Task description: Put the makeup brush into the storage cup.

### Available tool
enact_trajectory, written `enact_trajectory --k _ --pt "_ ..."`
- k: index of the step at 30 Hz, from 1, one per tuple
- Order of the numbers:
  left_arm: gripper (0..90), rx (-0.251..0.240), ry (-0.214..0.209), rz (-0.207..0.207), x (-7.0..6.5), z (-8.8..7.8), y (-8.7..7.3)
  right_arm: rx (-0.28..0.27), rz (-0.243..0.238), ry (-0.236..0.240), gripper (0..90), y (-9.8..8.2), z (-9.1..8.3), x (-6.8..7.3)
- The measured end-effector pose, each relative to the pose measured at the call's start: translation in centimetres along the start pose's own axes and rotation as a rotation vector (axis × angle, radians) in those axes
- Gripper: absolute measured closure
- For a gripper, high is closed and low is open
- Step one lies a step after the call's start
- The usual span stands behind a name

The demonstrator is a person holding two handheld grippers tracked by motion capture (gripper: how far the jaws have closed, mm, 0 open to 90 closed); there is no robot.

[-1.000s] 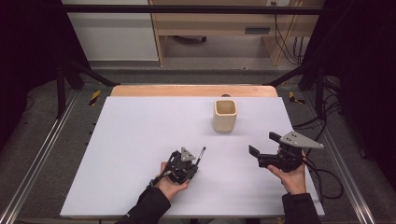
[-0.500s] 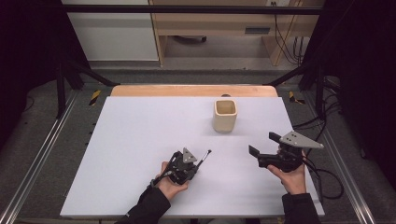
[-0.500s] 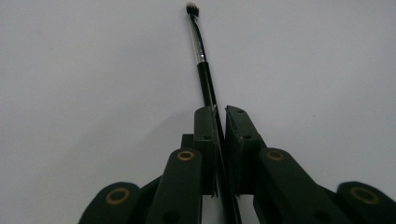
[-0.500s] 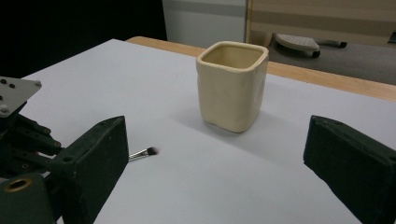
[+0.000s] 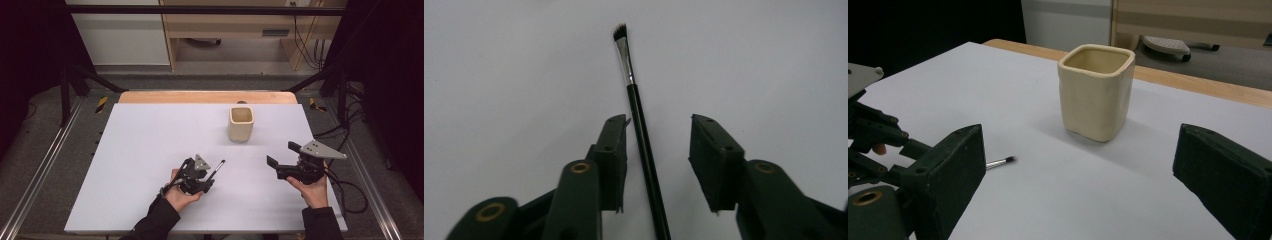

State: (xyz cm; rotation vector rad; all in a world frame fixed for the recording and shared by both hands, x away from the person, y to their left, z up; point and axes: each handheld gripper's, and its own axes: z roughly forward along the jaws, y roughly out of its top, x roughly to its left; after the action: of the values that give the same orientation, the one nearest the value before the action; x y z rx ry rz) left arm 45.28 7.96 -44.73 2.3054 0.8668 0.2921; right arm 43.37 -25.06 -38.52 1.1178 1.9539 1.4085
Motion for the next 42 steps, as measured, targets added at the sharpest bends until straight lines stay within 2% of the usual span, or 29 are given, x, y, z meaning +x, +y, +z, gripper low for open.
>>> enact_trajectory --k 6,8,9,11,15,20,27,36,42 --pt "40.8 0.075 -0.01 0.022 0.9 0.0 1.3 0.007 0.003 0.006 7.3 0.0 0.1 0.1" --pt "35.1 0.071 0.01 0.014 1.0 0.2 1.6 0.007 0.001 0.007 7.4 0.0 0.1 0.1" --pt "34.7 0.071 0.01 0.014 1.0 0.2 1.6 0.007 0.001 0.007 7.4 0.0 0.1 0.1" --pt "31.9 0.117 0.008 0.032 1.1 0.9 2.1 0.009 -0.001 0.005 7.5 0.0 0.1 0.0" --pt "30.7 0.159 0.006 0.044 1.0 1.7 2.5 0.009 -0.003 0.009 7.6 0.0 0.1 0.0" --pt "41.4 0.196 -0.007 0.041 1.1 2.4 2.8 0.008 -0.001 0.008 7.6 0.0 0.0 0.0" --pt "55.9 0.238 -0.015 0.06 1.0 2.9 2.9 0.012 0.003 0.017 8.5 0.0 0.0 0.0" --pt "67.8 0.252 -0.006 0.051 1.0 3.1 2.9 0.019 0.001 0.019 8.3 0.0 0.1 0.0" --pt "72.2 0.271 0.002 0.053 0.8 3.0 2.9 0.022 0.003 0.02 8.0 0.0 0.1 0.0"
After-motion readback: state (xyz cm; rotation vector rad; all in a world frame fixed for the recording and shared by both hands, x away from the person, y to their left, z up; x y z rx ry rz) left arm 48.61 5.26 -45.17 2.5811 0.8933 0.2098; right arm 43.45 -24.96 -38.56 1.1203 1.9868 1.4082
